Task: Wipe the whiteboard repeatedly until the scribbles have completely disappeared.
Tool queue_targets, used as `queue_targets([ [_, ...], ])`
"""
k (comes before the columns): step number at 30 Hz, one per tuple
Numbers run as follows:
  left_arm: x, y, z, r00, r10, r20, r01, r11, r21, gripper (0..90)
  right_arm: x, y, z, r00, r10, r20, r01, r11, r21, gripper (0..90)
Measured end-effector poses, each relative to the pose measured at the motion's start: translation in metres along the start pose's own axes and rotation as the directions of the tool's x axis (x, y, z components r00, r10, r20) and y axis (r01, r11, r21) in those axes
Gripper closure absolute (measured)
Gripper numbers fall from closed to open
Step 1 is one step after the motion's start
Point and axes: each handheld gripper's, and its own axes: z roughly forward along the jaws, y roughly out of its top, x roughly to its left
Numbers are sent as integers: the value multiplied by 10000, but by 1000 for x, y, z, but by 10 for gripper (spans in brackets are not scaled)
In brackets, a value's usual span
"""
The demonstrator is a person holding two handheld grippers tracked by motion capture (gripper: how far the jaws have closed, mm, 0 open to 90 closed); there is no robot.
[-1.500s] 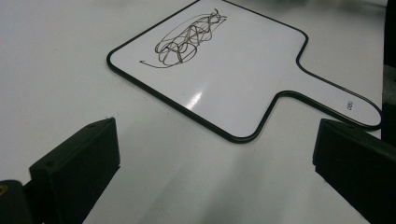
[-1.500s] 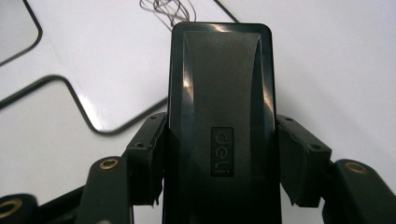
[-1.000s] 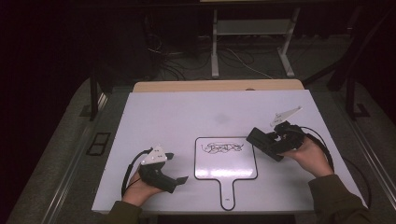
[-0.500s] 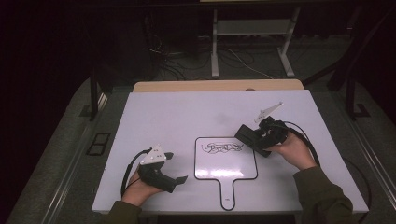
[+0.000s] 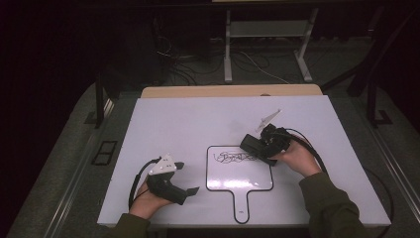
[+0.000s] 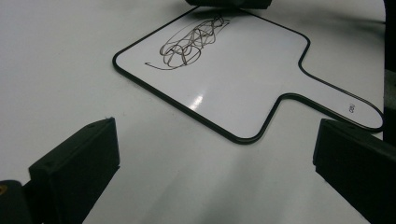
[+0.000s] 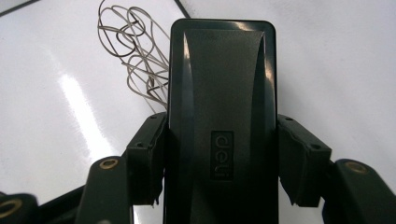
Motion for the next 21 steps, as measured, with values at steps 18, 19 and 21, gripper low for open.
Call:
queue_targets([
  [18,0,0,0,10000,13,34,-13,10000,36,0,8,2,17,9994,-353,34,351,9981,505,387],
  [19,-1,0,0,10000,5,32,-5,10000,27,0,8,2,17,9987,-495,94,490,9974,536,387],
  [21,0,0,0,10000,0,32,0,10000,24,0,11,4,18,9985,-550,44,547,9971,528,387],
])
